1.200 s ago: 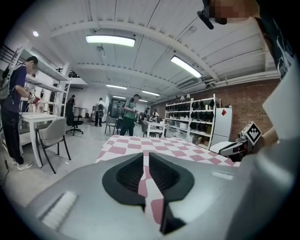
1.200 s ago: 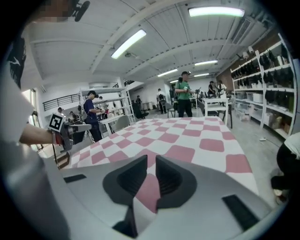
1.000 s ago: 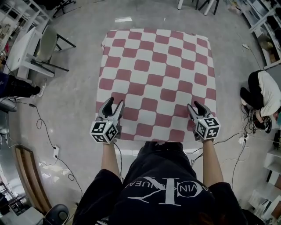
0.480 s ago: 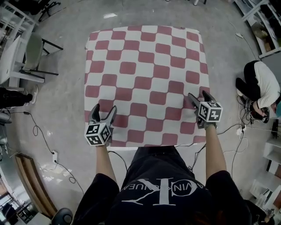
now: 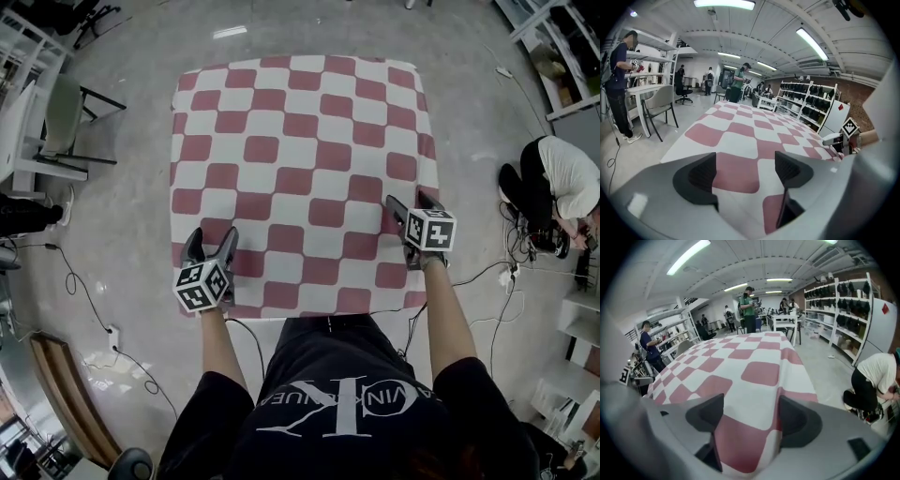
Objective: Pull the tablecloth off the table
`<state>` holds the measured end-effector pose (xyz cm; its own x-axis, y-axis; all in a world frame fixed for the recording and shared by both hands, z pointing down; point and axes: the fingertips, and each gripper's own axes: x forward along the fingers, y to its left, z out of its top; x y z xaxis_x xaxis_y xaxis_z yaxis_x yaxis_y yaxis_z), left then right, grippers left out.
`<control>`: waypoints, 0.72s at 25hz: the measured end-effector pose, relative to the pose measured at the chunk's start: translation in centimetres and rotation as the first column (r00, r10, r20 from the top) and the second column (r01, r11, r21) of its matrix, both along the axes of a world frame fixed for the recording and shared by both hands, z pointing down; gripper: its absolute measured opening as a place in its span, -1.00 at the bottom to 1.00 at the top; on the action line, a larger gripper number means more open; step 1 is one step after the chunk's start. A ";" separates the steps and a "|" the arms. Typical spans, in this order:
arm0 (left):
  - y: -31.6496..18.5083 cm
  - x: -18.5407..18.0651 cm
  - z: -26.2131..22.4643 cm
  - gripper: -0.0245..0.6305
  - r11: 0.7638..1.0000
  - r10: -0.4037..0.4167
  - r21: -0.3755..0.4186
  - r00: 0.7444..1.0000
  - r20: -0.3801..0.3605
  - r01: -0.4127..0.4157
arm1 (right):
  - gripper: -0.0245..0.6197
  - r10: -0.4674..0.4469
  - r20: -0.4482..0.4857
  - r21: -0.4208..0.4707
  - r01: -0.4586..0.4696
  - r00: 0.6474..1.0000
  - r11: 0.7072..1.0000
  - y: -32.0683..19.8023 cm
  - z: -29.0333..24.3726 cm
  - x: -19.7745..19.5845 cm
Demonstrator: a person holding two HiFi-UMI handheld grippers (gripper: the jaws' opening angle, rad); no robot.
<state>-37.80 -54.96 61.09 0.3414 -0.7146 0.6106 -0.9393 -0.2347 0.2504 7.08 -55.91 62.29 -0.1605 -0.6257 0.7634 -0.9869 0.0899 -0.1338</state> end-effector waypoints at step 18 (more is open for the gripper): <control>-1.0 -3.2 1.0 0.30 0.994 -0.074 -0.070 0.993 0.096 0.081 | -0.30 -0.320 -0.139 -0.074 0.313 0.937 0.947 -0.2 0.4 -7.5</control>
<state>-41.03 -55.97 62.07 0.2259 -0.6884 0.6893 -0.9739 -0.1447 0.1746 -0.37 -56.09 62.72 -0.2275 -0.5215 0.8224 -0.9175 0.3977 -0.0016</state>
